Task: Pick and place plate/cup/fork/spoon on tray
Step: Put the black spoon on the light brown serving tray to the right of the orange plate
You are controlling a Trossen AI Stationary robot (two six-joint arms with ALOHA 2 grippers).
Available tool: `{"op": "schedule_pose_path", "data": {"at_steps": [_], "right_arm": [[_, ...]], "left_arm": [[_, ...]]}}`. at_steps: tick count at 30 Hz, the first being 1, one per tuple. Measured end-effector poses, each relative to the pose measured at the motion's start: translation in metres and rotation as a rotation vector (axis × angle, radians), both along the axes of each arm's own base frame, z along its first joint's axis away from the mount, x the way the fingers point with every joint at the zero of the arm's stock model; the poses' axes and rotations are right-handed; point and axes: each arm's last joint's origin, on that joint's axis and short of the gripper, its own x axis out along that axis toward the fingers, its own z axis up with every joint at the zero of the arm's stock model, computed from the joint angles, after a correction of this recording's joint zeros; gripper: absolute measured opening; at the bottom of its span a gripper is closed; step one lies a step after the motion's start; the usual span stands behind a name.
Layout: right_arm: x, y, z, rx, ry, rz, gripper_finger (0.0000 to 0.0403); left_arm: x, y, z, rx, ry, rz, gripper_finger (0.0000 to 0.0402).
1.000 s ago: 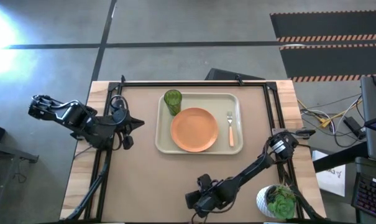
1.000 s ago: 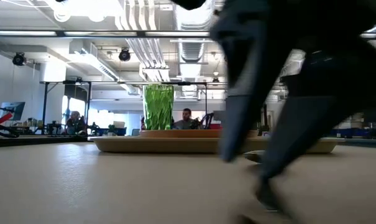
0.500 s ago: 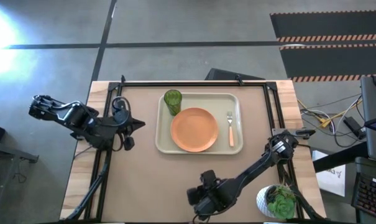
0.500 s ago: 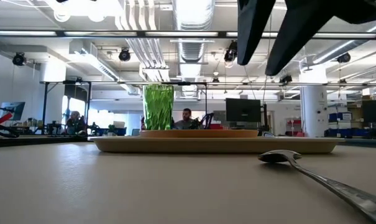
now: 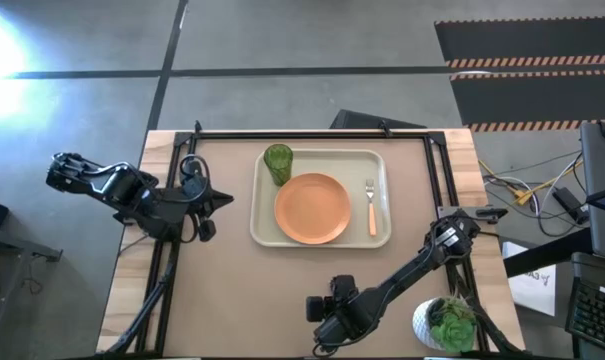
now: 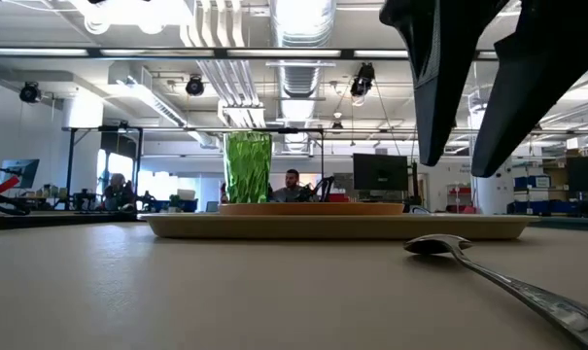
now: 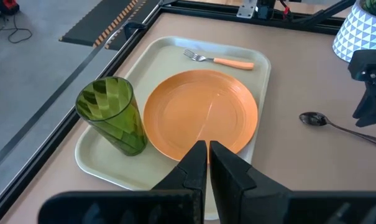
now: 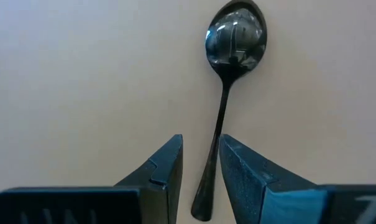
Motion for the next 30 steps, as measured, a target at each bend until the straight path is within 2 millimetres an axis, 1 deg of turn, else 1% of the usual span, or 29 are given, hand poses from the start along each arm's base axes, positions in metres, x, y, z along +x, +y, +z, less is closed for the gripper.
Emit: {"op": "schedule_pose_path", "data": {"at_steps": [6, 13, 26, 30], "right_arm": [[-0.001, -0.001, -0.004, -0.001, 0.005, -0.023, 0.0094], [0.0, 0.0, -0.017, 0.015, -0.018, -0.03, 0.0095], [-0.007, -0.005, -0.036, -0.022, 0.029, -0.024, 0.0095], [-0.01, -0.009, -0.041, -0.075, 0.011, -0.047, 0.0095]], "left_arm": [[-0.001, 0.0, 0.0, 0.0, -0.002, 0.0, 0.0], [0.0, 0.0, 0.0, 0.001, -0.002, 0.0, 0.0], [0.0, 0.0, 0.001, -0.003, -0.008, 0.001, 0.0], [0.0, 0.0, 0.001, -0.003, -0.009, 0.002, 0.0]]}}
